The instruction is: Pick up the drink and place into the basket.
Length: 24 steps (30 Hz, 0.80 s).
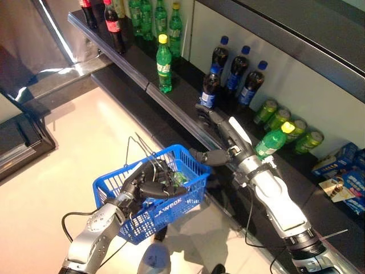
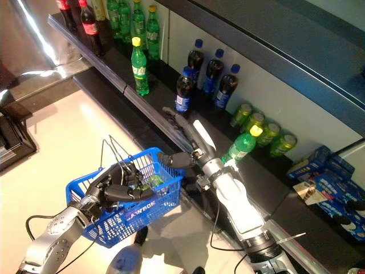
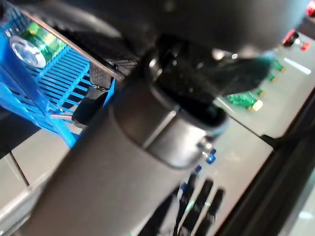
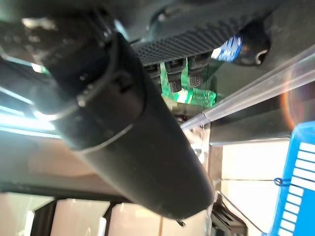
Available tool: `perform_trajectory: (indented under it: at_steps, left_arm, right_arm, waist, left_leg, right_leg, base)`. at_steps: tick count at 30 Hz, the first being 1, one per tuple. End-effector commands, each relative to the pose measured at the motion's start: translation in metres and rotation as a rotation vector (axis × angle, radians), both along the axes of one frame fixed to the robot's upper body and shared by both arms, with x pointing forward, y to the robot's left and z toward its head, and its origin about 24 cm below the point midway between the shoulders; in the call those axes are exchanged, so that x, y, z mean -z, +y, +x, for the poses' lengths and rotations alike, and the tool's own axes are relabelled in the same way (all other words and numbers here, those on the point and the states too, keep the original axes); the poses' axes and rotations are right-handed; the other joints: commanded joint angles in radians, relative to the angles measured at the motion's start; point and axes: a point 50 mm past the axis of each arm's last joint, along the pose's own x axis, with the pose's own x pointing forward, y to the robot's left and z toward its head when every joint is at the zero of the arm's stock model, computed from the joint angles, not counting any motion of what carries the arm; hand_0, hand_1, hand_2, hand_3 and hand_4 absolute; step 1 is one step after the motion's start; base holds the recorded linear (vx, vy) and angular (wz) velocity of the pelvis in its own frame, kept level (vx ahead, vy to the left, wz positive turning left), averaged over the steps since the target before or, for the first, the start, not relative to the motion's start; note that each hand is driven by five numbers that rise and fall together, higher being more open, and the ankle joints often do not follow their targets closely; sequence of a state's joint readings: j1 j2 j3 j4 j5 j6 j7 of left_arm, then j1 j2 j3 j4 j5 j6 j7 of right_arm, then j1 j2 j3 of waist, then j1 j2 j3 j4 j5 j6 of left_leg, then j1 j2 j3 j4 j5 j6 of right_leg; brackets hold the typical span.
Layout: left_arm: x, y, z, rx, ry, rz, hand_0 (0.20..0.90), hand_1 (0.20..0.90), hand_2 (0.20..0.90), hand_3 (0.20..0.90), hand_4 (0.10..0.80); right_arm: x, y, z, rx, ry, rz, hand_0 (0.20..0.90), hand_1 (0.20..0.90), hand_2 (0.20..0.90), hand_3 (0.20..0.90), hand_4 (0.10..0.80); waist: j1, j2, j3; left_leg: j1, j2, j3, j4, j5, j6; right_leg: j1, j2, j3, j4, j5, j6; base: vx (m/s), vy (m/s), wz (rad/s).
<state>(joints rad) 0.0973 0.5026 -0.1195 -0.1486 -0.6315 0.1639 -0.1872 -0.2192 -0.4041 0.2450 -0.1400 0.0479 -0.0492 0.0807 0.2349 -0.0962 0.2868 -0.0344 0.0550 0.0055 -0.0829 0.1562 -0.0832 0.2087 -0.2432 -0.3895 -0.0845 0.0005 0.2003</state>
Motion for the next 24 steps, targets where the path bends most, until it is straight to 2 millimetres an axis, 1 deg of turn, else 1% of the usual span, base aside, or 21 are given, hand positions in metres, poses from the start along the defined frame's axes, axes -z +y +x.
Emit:
perform_trajectory:
  at_steps: [1,5,7,11,18,24]
  left_arm:
    - [-0.112,-0.003,0.008,-0.108,-0.723,-0.25,0.3,0.3,0.3,0.2,0.1]
    - [-0.099,0.014,0.008,-0.261,-0.688,-0.223,0.3,0.3,0.3,0.2,0.1]
    - [-0.092,0.022,0.007,-0.327,-0.676,-0.196,0.3,0.3,0.3,0.2,0.1]
    - [-0.08,0.038,0.007,-0.466,-0.629,-0.161,0.3,0.3,0.3,0.2,0.1]
    - [-0.063,0.05,0.012,-0.607,-0.573,-0.087,0.3,0.3,0.3,0.2,0.1]
    - [-0.047,0.063,0.014,-0.726,-0.494,-0.046,0.3,0.3,0.3,0.2,0.1]
  right_arm:
    - [-0.019,-0.004,-0.013,-0.021,-0.145,0.126,0.9,0.9,0.9,0.9,0.8]
    - [-0.009,-0.012,-0.017,0.032,-0.107,0.203,0.9,0.9,0.9,0.9,0.8]
    - [0.0,-0.015,-0.019,0.048,-0.068,0.23,0.9,0.9,0.9,0.9,0.8]
    - [0.023,-0.022,-0.025,0.071,0.034,0.206,0.9,0.9,0.9,0.9,0.8]
    - [0.053,-0.03,-0.032,0.12,0.186,0.273,0.9,0.9,0.9,0.9,0.8]
    - [0.086,-0.042,-0.04,0.229,0.315,0.304,0.9,0.9,0.9,0.9,0.8]
  waist:
    - [-0.014,0.065,-0.246]
    - [-0.04,0.064,-0.247]
    - [-0.057,0.064,-0.246]
    - [-0.094,0.063,-0.244]
    - [-0.147,0.064,-0.246]
    - [-0.188,0.068,-0.251]
  left_leg:
    - [0.101,0.031,0.024,-0.004,-0.115,0.02]
    - [0.106,0.035,0.044,-0.004,-0.119,0.019]
    - [0.11,0.039,0.056,-0.004,-0.121,0.018]
    - [0.12,0.045,0.084,-0.004,-0.126,0.014]
    - [0.134,0.048,0.112,-0.004,-0.134,0.01]
    - [0.144,0.05,0.132,-0.004,-0.143,0.009]
  right_leg:
    - [-0.068,-0.001,0.025,0.002,0.084,-0.024]
    - [-0.075,-0.005,0.035,-0.001,0.09,-0.02]
    - [-0.079,-0.007,0.041,-0.002,0.093,-0.019]
    - [-0.088,-0.011,0.056,-0.003,0.1,-0.016]
    - [-0.095,-0.012,0.082,-0.003,0.103,-0.017]
    - [-0.098,-0.009,0.104,-0.003,0.102,-0.02]
  base:
    - [0.004,-0.004,-0.2]
    - [0.011,-0.016,-0.08]
    - [0.007,-0.018,-0.12]
    - [0.004,-0.011,-0.19]
    - [0.015,-0.011,-0.15]
    - [0.008,0.001,-0.17]
